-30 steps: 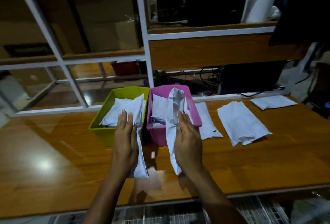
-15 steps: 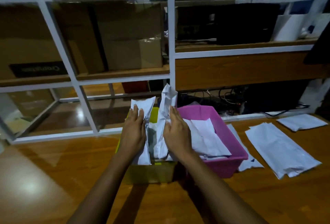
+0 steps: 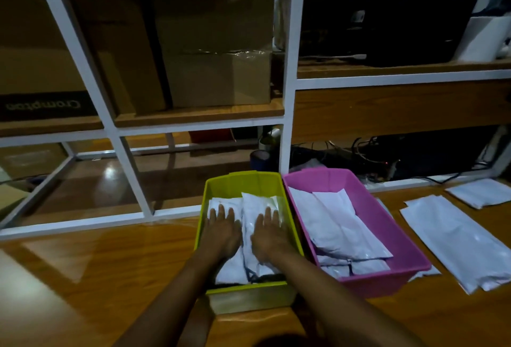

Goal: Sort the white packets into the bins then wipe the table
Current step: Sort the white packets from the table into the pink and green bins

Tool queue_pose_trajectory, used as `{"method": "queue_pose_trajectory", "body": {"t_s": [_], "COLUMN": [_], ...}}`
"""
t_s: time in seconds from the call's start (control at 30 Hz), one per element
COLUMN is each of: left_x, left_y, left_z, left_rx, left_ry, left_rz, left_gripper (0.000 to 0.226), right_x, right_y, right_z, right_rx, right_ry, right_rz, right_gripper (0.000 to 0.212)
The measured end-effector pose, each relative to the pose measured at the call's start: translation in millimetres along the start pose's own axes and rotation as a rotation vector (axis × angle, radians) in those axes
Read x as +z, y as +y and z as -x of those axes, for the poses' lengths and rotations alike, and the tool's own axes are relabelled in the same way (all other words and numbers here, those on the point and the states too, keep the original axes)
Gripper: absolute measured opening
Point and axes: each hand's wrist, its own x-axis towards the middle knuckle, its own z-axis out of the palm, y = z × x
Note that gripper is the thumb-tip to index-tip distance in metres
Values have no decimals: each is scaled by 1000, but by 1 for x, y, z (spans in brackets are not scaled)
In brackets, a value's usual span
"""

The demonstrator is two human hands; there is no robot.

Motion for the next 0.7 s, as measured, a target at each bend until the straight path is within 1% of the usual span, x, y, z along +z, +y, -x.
{"method": "queue_pose_trajectory", "body": {"t_s": [0.03,0.1,0.23,0.4,0.5,0.57,0.63,0.7], "left_x": [-3,-3,14,22,21,15,10,5], "left_y": [-1,-1,-5,-10,-10,-10,-11,-14], "left_z": [-3,-8,-13,-18,-21,-22,-21,-19], "left_rx": [12,-2,71,71,60,65,111,155], "left_ry": [-23,-46,-67,-83,-105,-87,-29,26], "left_rz": [10,-5,-75,-104,-82,-43,-4,30], "left_gripper": [69,58,62,62,61,67,85,87], "right_x": [8,20,26,27,23,19,11,-2], "right_y": [6,14,12,12,14,16,16,14], "right_z": [-4,-10,-20,-29,-33,-34,-30,-24], "right_rx": [4,-13,-6,14,12,7,-4,-40], "right_ry": [-14,-11,-41,-95,-127,-133,-114,-84], "right_rz": [16,46,74,50,-11,-50,-88,-140], "right_gripper": [67,67,69,69,68,68,71,74]}}
